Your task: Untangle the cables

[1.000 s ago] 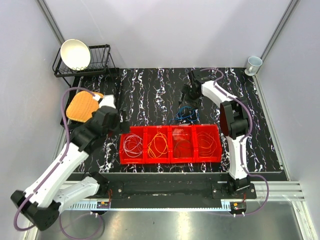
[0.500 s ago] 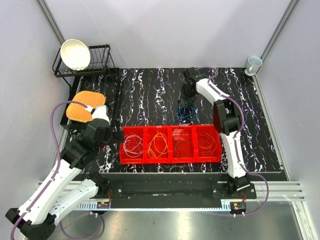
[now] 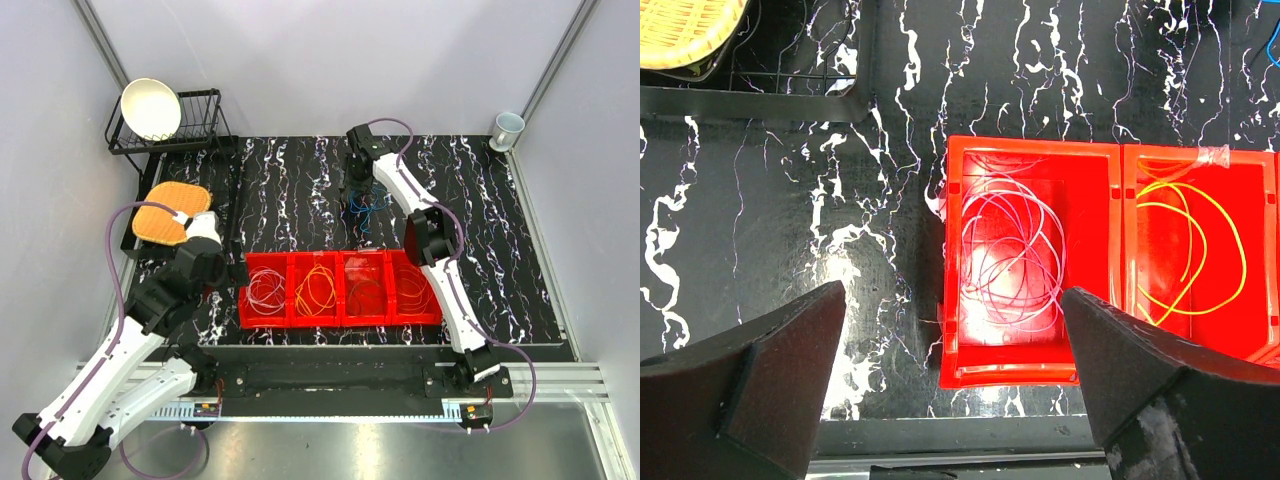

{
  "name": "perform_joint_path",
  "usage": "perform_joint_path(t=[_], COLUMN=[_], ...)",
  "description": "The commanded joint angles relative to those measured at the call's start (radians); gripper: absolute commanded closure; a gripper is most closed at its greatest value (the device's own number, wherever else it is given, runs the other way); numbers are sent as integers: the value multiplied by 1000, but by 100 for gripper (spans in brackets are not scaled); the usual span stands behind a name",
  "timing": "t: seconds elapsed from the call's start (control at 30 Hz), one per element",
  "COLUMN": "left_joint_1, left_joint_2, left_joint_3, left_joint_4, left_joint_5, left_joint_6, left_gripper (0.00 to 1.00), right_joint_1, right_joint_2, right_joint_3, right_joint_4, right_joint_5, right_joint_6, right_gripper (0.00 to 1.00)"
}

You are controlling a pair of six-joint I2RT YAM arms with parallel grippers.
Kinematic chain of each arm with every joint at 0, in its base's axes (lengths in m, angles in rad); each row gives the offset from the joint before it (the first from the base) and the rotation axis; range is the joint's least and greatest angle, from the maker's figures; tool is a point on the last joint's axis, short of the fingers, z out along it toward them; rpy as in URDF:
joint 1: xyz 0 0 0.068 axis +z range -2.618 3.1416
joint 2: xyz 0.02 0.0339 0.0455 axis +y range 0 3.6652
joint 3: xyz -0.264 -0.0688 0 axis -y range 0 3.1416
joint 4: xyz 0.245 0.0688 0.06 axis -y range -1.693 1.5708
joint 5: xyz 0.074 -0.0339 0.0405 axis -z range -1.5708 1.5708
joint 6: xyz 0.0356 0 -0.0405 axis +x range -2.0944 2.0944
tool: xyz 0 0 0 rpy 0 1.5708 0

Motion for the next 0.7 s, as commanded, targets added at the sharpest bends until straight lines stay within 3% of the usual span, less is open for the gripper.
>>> perform_joint_path(t=[0.0,0.3,0.67], left_joint_1=[-4,-4,-4], left_joint_2=[-4,-8,-11], left_joint_3=[0,-2,-2], left_joint_4=[45,47,47], left_joint_5=[-20,-20,-21], left_joint_6=[11,11,10], left_gripper=[8,9,9], right_joint_1=[18,51,65], right_joint_2=[-89,-71,-189], right_joint_3=[-98,-144,-349], right_joint_4=[-3,-66,-60], right_joint_5=[48,146,209], right_joint_6=[-39,-76,-112], right_gripper=[47,56,56])
